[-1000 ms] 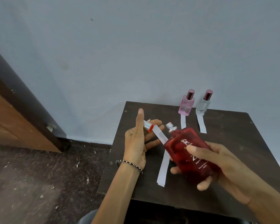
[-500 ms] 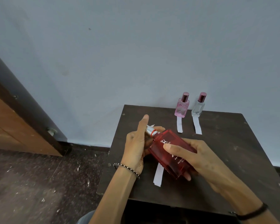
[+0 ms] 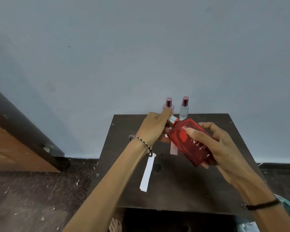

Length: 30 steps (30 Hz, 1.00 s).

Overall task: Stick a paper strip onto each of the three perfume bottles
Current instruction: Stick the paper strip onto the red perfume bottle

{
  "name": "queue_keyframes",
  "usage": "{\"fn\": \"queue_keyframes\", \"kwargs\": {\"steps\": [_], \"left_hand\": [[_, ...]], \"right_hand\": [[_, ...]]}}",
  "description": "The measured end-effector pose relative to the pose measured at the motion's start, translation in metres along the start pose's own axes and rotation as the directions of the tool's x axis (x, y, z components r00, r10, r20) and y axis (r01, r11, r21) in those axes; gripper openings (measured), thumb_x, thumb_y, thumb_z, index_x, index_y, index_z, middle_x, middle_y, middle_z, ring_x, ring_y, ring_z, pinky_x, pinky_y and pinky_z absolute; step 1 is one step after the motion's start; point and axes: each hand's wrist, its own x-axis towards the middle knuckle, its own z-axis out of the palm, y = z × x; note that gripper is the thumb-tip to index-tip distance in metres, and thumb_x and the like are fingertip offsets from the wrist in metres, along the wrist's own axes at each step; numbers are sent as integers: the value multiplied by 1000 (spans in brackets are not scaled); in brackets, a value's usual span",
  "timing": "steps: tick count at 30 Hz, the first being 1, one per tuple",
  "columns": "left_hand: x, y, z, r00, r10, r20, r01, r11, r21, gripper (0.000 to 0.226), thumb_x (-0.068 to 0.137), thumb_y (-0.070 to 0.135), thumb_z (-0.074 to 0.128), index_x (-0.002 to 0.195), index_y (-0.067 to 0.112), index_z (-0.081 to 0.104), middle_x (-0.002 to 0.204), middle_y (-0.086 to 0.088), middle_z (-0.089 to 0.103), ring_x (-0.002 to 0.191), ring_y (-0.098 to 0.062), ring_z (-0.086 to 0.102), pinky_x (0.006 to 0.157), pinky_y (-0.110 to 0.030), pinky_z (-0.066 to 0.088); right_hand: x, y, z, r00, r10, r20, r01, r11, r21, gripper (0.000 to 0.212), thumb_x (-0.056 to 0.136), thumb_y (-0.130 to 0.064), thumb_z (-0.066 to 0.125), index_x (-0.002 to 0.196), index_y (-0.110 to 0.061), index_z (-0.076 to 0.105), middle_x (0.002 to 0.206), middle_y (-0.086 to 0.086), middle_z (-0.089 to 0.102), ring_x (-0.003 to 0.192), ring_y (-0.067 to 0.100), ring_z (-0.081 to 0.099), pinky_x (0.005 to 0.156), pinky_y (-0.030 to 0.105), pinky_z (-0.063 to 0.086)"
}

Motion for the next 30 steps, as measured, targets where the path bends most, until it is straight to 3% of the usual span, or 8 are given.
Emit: {"fn": "queue_keyframes", "kwargs": {"steps": [2, 6, 9, 14, 19, 22, 24, 30], "left_hand": [[5, 2, 8, 1000, 1, 1, -1, 997, 73, 41, 89, 45, 50, 74, 11, 65, 68, -9, 65, 63, -22, 60, 75, -55, 60], [9, 5, 20, 1000, -2, 16, 0, 993, 121, 37, 94, 39, 49, 76, 10, 63, 70, -11, 65, 67, -23, 63, 63, -39, 64], [13, 8, 28, 999, 18, 44, -25, 984, 176, 37, 95, 38, 46, 84, 7, 62, 77, -12, 65, 70, -24, 65, 65, -41, 64], [20, 10, 42, 998, 11, 55, -24, 970, 241, 30, 92, 39, 44, 79, 12, 47, 66, -3, 57, 61, -21, 63, 70, -41, 64], [28, 8, 50, 999, -51, -12, 52, 992, 114, 33, 86, 40, 50, 86, 8, 55, 63, -5, 49, 45, -14, 42, 48, -20, 42], [30, 11, 53, 996, -58, -63, 60, 998, 29, 62, 88, 39, 52, 127, -10, 50, 89, -14, 72, 29, -3, 41, 37, -10, 34], [29, 10, 52, 996, -65, -65, 65, 998, 7, 68, 94, 33, 50, 143, -11, 33, 66, -4, 73, 26, -1, 43, 33, -6, 33], [28, 8, 51, 993, -111, 33, 113, 993, -34, 49, 90, 41, 50, 122, 4, 56, 75, -3, 67, 50, -12, 55, 52, -20, 48]], "right_hand": [[-1, 1, -5, 1000, -9, -25, 9, 1000, -17, 53, 74, -42, 71, 120, -21, 54, 96, 15, 68, 45, 7, 66, 37, 18, 45], [-3, 7, -14, 997, -46, -65, 38, 992, -122, 57, 67, -51, 71, 115, -30, 50, 97, 5, 68, 63, 15, 73, 44, 19, 51], [-3, 10, -20, 992, -91, -84, 70, 974, -217, 59, 66, -56, 69, 116, -33, 46, 106, 4, 67, 80, 23, 72, 49, 24, 55], [-4, 14, -25, 980, -168, -111, 114, 916, -385, 61, 67, -59, 65, 118, -35, 40, 113, -4, 60, 94, 23, 67, 78, 45, 62], [-1, 20, -20, 978, -132, -160, 102, 978, -184, 61, 64, -60, 69, 115, -37, 44, 112, -3, 62, 89, 20, 69, 68, 40, 64], [2, 23, -17, 976, -110, -188, 97, 992, -75, 67, 61, -60, 70, 118, -34, 46, 113, -2, 62, 90, 20, 69, 68, 39, 64], [2, 22, -16, 977, -93, -192, 90, 996, -27, 71, 58, -62, 71, 118, -33, 47, 113, 2, 63, 93, 25, 69, 64, 37, 63], [0, 20, -20, 981, -59, -186, 80, 991, 105, 57, 65, -49, 73, 115, -28, 53, 103, 8, 66, 84, 28, 72, 43, 20, 51]]}}
